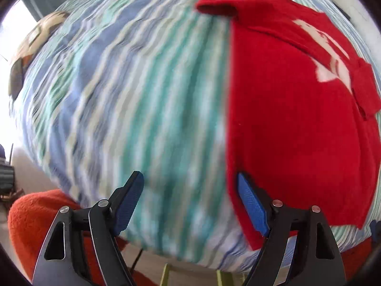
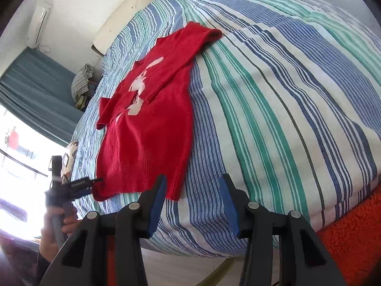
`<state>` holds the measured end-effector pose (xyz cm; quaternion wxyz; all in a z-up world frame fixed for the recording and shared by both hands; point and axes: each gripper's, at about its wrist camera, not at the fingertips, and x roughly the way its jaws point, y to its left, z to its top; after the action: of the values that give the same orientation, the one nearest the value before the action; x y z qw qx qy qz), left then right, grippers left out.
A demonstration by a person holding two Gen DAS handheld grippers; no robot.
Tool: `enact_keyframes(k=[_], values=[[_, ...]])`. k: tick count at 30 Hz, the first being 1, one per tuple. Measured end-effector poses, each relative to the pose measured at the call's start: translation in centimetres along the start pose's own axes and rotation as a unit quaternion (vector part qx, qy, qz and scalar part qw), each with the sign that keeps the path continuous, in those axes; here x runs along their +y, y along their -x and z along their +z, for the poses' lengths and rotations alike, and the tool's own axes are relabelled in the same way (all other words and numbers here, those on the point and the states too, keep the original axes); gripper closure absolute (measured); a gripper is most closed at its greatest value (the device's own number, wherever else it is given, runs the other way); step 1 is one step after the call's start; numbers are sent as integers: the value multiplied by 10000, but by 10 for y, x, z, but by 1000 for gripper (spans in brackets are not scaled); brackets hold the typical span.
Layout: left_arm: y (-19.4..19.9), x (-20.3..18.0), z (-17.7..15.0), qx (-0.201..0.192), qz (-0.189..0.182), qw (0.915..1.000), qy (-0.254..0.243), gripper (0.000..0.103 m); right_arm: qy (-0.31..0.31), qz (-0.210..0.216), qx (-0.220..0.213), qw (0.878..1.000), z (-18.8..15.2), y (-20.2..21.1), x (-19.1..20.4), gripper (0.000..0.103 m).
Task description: Fold small clothes
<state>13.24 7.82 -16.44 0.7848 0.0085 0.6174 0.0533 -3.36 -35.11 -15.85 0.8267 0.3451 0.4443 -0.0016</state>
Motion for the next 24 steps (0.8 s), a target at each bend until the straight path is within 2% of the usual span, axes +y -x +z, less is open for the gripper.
enact_keyframes(k=[2, 3, 5, 7, 9, 10, 12, 15, 16, 18, 19, 20, 21, 24], values=[[3, 44, -2, 4, -51, 9991, 413, 27, -91, 38, 25, 9999, 1, -3, -3, 57], [6, 62, -4, -42, -266, 9978, 609, 27, -124, 60, 54, 9999, 2, -5, -3, 57], [14, 81, -6, -199, -966, 9914, 855, 27, -127, 103, 113, 9998, 3, -11, -2, 57], [15, 78, -6, -240, -1731, 9810, 843, 23, -57, 125, 122, 9998, 5, -14, 3, 57], [10, 56, -5, -176, -2137, 9747, 637, 22, 31, 180, 95, 9998, 5, -13, 8, 57], [5, 43, -6, -144, -2174, 9750, 440, 22, 54, 183, 106, 9998, 4, -13, 9, 57], [-3, 12, -9, -41, -2008, 9796, -33, 25, 22, 148, 190, 9997, 3, -15, 7, 57], [-1, -17, -16, -117, -1814, 9815, -605, 39, 70, 247, 395, 9989, 3, -24, 9, 57], [1, -21, -18, -155, -1797, 9810, -715, 46, 116, 318, 500, 9982, 3, -29, 12, 57], [1, -23, -21, -161, -1921, 9783, -754, 68, 175, 480, 669, 9965, 3, -42, 17, 57], [-1, -21, -21, -109, -2053, 9761, -700, 90, 194, 565, 815, 9949, 3, -51, 19, 57], [-4, -22, -20, -32, -2173, 9740, -643, 100, 237, 584, 955, 9934, 3, -61, 22, 71], [-5, -22, -20, -50, -2122, 9754, -588, 100, 344, 419, 977, 9937, 3, -66, 25, 97], [8, -11, -25, -258, -1691, 9835, -592, 101, 589, -312, 813, 9945, 8, -51, 30, 99]])
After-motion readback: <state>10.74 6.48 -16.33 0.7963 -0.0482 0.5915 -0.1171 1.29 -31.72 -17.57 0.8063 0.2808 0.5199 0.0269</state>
